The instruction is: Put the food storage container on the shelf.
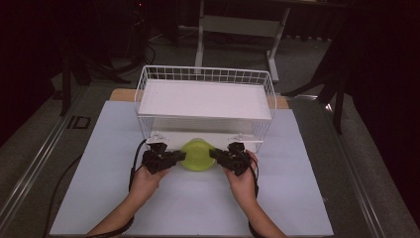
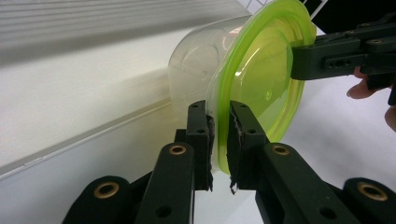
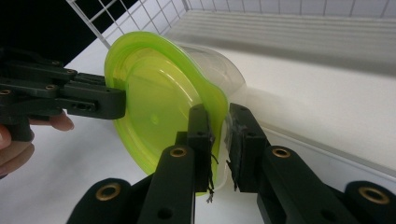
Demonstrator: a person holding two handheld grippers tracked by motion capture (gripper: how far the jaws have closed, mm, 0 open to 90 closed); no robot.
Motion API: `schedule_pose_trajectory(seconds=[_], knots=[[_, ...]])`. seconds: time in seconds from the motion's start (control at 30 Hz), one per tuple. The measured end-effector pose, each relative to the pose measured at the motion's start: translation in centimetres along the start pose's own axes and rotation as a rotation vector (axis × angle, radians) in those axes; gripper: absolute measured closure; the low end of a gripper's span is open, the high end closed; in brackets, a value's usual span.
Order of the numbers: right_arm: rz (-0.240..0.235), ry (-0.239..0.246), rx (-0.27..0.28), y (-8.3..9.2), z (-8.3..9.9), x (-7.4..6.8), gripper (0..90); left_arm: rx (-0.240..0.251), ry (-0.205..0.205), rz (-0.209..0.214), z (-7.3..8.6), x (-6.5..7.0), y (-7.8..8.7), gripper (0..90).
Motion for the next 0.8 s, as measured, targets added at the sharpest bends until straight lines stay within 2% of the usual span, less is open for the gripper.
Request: schedule_pose_trajectory(seconds=[0.17,0.27,0.3,0.47,0.5,0.57,0.63,0.7,0.8], knots=[[0.006,-0.002,0.002,-0.7,0.1,0.5,80.0,-0.002,-0.004,-0.011,-0.3,-0.4,-0.7,81.0],[0.001,-0.017,-0.007,-1.0,0.2,1.0,79.9,-0.012,0.017,-0.002,-0.2,-0.7,-1.2,81.0],[0.005,-0.025,-0.012,-1.1,0.3,1.1,79.9,-0.011,0.013,-0.007,-0.2,-0.7,-1.3,80.9],[0.023,0.014,-0.007,-1.6,0.4,1.0,80.1,-0.005,-0.008,-0.026,-0.3,-1.2,-1.8,80.8],[0.019,0.016,-0.010,-1.7,0.4,1.1,80.1,-0.012,-0.003,-0.028,-0.4,-1.4,-1.9,80.8],[0.020,0.009,-0.013,-2.0,0.5,1.2,80.1,-0.007,-0.018,-0.041,-0.5,-1.5,-2.1,80.8],[0.032,0.016,-0.010,-2.2,0.5,1.3,80.1,-0.011,0.004,-0.024,-0.7,-1.6,-2.1,80.7],[0.023,-0.001,-0.005,-2.2,0.4,1.5,80.0,-0.008,-0.005,-0.021,-0.9,-1.6,-2.2,80.6],[0.023,0.001,-0.004,-2.4,0.1,1.7,78.9,0.011,-0.005,-0.012,-1.0,-1.8,-2.3,79.4]])
Point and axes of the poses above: each handheld gripper's, and its own axes: y roughly backward along the jaws, z roughly out of its underside, x roughly to its right, the point moved 1 cm from there along -y, roughly forward along the jaws, and after that the axes turned 12 degrees about y, right-handed, at the moved point
